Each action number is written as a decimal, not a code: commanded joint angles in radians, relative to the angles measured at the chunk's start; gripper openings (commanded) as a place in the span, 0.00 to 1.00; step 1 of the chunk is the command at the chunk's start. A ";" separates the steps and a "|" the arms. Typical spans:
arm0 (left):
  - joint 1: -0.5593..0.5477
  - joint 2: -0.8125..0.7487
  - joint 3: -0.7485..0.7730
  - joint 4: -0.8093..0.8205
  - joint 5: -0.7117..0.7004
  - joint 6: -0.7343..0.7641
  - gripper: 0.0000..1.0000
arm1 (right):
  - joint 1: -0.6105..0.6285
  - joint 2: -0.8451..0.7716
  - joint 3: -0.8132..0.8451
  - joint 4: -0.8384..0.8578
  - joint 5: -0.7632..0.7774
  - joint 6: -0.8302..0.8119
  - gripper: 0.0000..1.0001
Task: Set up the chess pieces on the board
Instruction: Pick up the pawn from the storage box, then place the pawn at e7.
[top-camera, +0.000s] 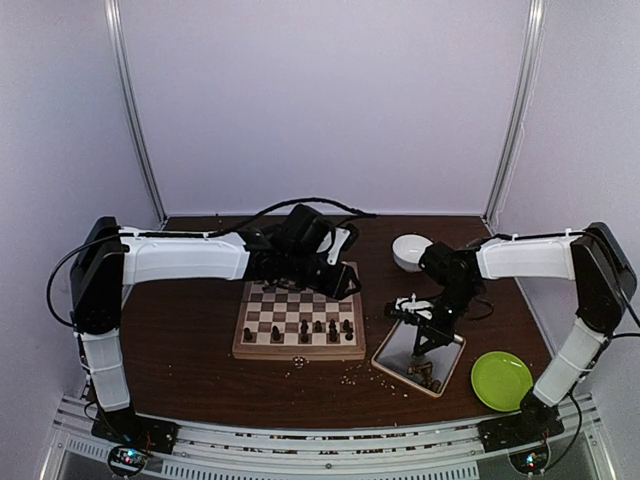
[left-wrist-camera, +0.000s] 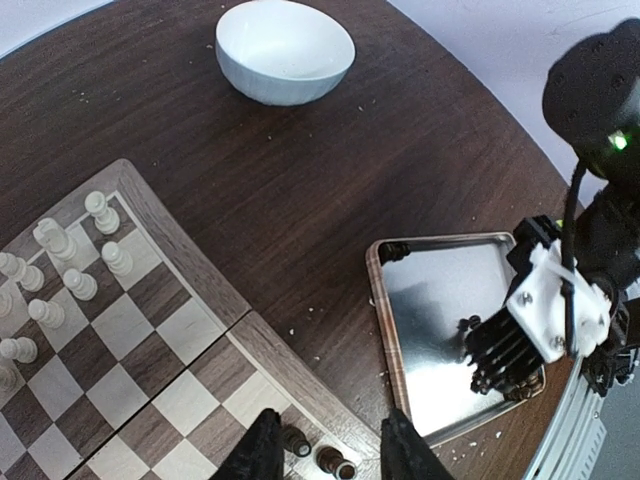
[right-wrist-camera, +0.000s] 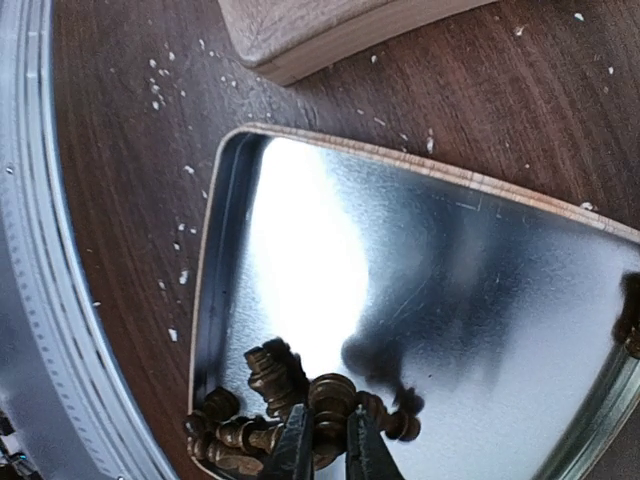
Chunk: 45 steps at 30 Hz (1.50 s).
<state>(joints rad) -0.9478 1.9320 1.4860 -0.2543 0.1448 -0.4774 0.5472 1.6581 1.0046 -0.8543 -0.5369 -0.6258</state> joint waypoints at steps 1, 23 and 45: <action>0.004 -0.043 -0.015 0.041 0.019 0.015 0.34 | -0.067 0.035 0.061 -0.122 -0.214 -0.033 0.05; 0.007 -0.237 -0.301 0.403 0.050 0.196 0.40 | -0.103 -0.226 0.170 -0.101 -0.140 0.058 0.06; 0.312 -0.697 -0.265 -0.212 -0.508 0.364 0.47 | 0.352 0.526 1.218 -0.323 0.303 0.138 0.07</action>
<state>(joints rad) -0.6804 1.3308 1.2892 -0.5106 -0.2829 -0.1452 0.8429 2.0079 1.9900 -1.0630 -0.3260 -0.5190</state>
